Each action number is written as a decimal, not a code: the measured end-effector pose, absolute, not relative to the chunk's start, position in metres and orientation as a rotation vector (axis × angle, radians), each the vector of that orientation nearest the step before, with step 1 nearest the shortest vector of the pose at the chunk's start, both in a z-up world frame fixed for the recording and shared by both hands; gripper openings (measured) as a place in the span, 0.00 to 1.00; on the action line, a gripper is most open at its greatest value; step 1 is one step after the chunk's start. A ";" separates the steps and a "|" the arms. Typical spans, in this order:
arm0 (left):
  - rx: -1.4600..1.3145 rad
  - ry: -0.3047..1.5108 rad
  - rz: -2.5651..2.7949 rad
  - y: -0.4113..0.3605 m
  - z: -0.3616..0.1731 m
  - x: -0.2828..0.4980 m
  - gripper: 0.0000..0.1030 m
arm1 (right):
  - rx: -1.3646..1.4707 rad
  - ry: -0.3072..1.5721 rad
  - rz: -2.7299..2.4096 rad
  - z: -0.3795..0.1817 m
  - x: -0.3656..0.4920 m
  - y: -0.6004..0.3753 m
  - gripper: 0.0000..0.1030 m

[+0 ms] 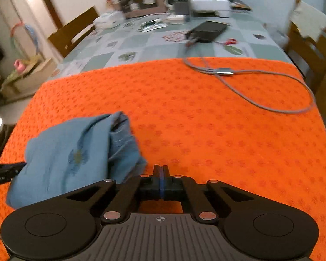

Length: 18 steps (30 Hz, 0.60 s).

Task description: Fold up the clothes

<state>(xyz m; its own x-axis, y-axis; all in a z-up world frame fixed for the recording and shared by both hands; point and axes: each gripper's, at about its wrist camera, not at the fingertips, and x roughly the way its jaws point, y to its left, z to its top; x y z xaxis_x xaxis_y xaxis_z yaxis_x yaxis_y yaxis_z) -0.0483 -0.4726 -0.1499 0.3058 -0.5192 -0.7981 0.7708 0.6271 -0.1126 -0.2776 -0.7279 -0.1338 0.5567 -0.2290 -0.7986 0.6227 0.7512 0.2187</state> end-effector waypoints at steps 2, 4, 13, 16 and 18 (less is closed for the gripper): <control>0.282 0.911 -0.877 -0.470 -0.142 -0.047 0.18 | 0.526 0.821 -0.521 -0.127 -0.279 -0.730 0.04; 0.245 0.891 -0.879 -0.470 -0.133 -0.045 0.18 | 0.541 0.795 -0.502 -0.120 -0.273 -0.733 0.07; 0.228 0.870 -0.911 -0.502 -0.124 -0.029 0.18 | 0.565 0.778 -0.405 -0.112 -0.215 -0.747 0.11; 0.238 0.901 -0.917 -0.507 -0.136 -0.026 0.18 | 0.587 0.803 -0.376 -0.118 -0.196 -0.755 0.13; 0.242 0.912 -0.919 -0.506 -0.143 -0.025 0.18 | 0.610 0.828 -0.375 -0.127 -0.189 -0.760 0.17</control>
<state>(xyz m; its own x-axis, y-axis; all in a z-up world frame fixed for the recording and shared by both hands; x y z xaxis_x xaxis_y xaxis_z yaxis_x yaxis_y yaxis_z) -0.0249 -0.5058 -0.1428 0.2761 -0.5800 -0.7664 0.7708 0.6100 -0.1839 -0.1886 -0.7605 -0.1273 0.6269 -0.0760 -0.7754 0.5327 0.7681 0.3553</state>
